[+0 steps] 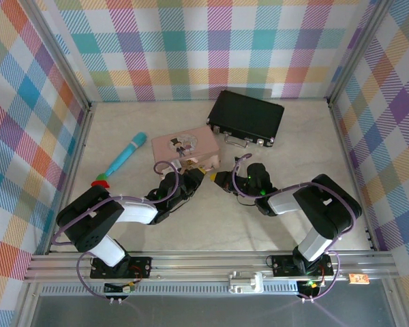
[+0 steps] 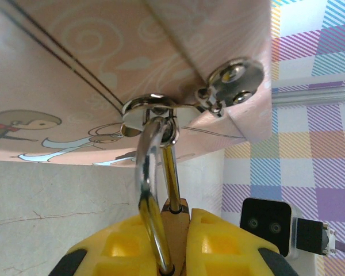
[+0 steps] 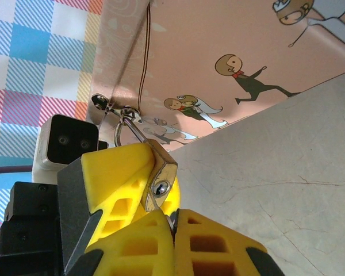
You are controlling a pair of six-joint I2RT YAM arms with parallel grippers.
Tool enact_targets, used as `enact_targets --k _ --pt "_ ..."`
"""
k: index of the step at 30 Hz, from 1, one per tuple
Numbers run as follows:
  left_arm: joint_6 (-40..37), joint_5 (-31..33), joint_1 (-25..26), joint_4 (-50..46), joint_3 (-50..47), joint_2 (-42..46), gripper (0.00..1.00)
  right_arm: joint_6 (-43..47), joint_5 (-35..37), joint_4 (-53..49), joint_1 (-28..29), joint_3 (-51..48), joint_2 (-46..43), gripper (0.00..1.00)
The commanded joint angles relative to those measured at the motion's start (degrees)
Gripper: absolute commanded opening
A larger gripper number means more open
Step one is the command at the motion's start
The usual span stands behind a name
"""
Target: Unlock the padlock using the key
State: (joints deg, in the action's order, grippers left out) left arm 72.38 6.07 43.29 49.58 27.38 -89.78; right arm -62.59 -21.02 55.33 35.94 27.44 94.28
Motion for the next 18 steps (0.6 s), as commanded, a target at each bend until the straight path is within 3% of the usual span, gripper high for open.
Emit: enact_targets --k 1,18 --pt "-1.12 -0.46 -0.1 3.68 0.49 1.98 0.0 0.18 1.37 -0.86 0.62 -0.35 -1.8 0.0" --pt "-1.56 -0.41 -0.05 3.24 0.69 2.5 0.0 0.55 3.36 -3.46 1.45 -1.49 -4.1 0.0"
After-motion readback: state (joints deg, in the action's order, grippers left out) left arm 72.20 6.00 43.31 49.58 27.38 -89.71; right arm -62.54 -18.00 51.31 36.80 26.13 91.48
